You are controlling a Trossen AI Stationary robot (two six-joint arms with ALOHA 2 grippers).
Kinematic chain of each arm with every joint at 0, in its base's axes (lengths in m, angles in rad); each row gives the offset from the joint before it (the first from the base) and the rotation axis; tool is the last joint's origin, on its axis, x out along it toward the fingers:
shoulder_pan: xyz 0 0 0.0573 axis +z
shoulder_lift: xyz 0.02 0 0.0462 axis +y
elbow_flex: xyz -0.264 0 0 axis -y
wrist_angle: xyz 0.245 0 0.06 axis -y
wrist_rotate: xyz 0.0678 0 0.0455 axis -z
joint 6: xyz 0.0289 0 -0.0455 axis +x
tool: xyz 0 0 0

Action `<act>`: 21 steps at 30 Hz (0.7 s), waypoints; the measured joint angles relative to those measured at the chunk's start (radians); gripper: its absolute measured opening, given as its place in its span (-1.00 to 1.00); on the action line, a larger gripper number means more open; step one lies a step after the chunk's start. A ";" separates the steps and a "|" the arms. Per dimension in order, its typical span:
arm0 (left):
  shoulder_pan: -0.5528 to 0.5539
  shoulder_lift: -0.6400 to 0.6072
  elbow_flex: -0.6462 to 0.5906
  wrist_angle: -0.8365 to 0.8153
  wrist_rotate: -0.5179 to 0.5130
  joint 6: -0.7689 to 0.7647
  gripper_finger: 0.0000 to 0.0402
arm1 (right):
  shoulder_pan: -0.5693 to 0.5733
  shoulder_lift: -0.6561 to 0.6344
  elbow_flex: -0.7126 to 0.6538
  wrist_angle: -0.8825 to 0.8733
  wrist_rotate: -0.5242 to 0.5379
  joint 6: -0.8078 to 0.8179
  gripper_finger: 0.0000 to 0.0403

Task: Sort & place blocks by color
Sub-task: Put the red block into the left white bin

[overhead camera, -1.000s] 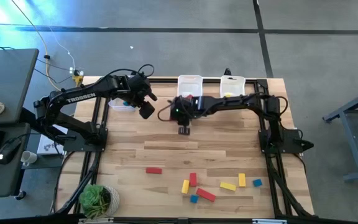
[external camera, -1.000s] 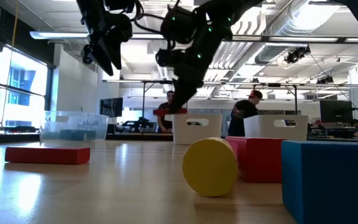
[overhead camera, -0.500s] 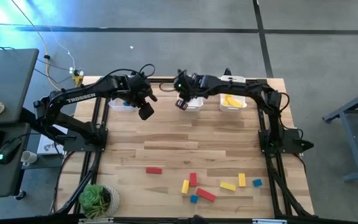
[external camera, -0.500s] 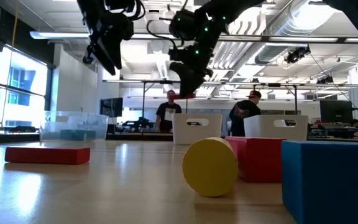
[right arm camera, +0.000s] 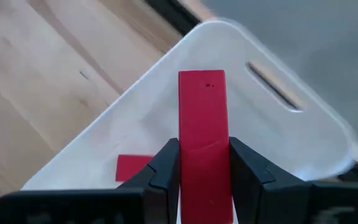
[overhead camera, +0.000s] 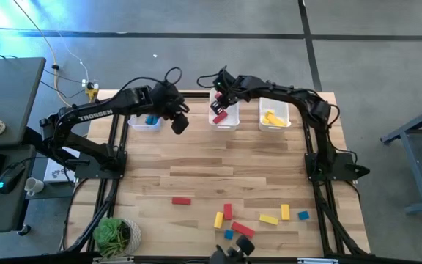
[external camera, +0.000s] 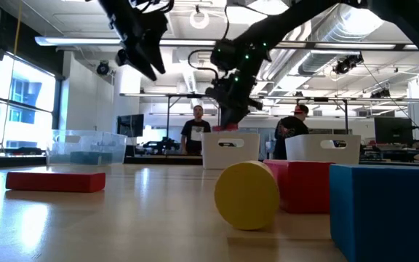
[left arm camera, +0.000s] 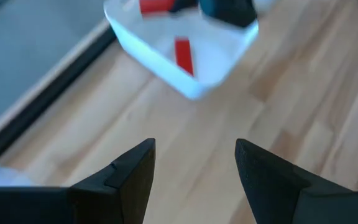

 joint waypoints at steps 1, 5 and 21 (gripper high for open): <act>0.000 0.000 0.000 0.022 -0.008 0.000 0.03 | -0.003 0.010 0.000 -0.002 -0.003 -0.001 -0.60; 0.001 0.000 0.000 0.092 -0.024 0.039 0.03 | -0.003 0.026 0.000 -0.005 -0.009 0.001 -0.60; 0.003 0.000 0.000 0.209 -0.048 0.156 0.03 | -0.032 0.056 0.000 -0.052 -0.052 -0.032 -0.44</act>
